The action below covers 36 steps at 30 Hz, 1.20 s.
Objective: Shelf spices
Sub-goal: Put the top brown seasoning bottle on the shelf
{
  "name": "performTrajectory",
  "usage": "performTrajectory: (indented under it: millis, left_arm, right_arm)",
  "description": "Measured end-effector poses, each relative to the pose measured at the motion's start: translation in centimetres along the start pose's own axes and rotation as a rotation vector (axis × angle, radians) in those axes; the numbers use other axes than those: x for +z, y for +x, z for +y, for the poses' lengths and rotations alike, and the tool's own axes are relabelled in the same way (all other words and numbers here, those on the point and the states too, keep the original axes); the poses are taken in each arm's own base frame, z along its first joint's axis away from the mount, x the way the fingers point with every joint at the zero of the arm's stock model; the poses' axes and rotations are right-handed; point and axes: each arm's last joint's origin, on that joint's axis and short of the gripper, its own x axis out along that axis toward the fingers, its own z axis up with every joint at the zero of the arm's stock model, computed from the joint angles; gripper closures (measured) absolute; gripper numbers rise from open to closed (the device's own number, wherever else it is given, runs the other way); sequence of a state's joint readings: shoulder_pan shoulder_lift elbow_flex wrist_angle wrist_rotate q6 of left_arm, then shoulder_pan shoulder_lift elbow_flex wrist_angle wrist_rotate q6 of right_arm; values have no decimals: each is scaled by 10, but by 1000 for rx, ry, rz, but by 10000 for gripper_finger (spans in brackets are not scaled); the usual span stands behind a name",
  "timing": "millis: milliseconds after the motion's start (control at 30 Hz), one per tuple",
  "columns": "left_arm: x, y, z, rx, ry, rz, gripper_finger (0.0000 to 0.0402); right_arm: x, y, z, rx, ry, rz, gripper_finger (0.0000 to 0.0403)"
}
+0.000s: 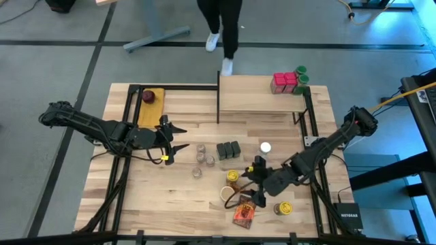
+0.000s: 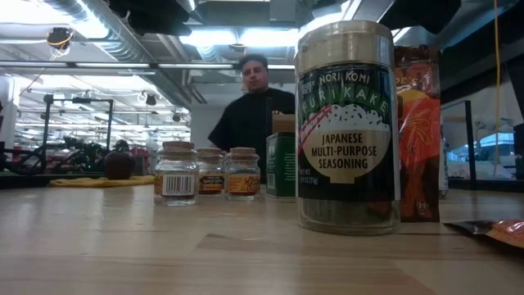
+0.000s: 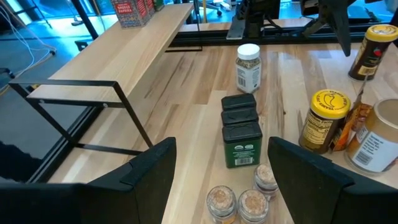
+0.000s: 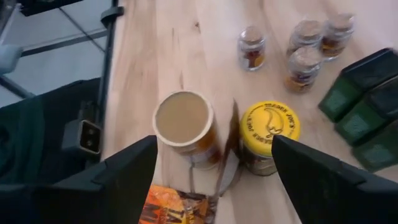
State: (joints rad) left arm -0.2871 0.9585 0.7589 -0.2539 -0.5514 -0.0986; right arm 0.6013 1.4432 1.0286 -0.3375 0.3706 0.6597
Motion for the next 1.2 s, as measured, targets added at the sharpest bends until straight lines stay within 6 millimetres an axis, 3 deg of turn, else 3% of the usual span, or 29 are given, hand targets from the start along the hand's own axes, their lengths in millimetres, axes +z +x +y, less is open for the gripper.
performTrajectory:
  millis: [300,567,933,1200]
  left_arm:
    - [-2,0,0,5,-46,21,153]
    - [-3,4,-2,6,-38,29,153]
    - [-15,51,8,123,-24,127,153]
    - [-34,86,20,42,-100,269,153]
  right_arm:
    - [-3,5,1,-288,-113,-198,79]
    - [-12,40,3,-552,-267,-323,79]
    - [-12,43,3,-600,-260,-361,79]
    - [-15,45,2,-592,-285,-326,79]
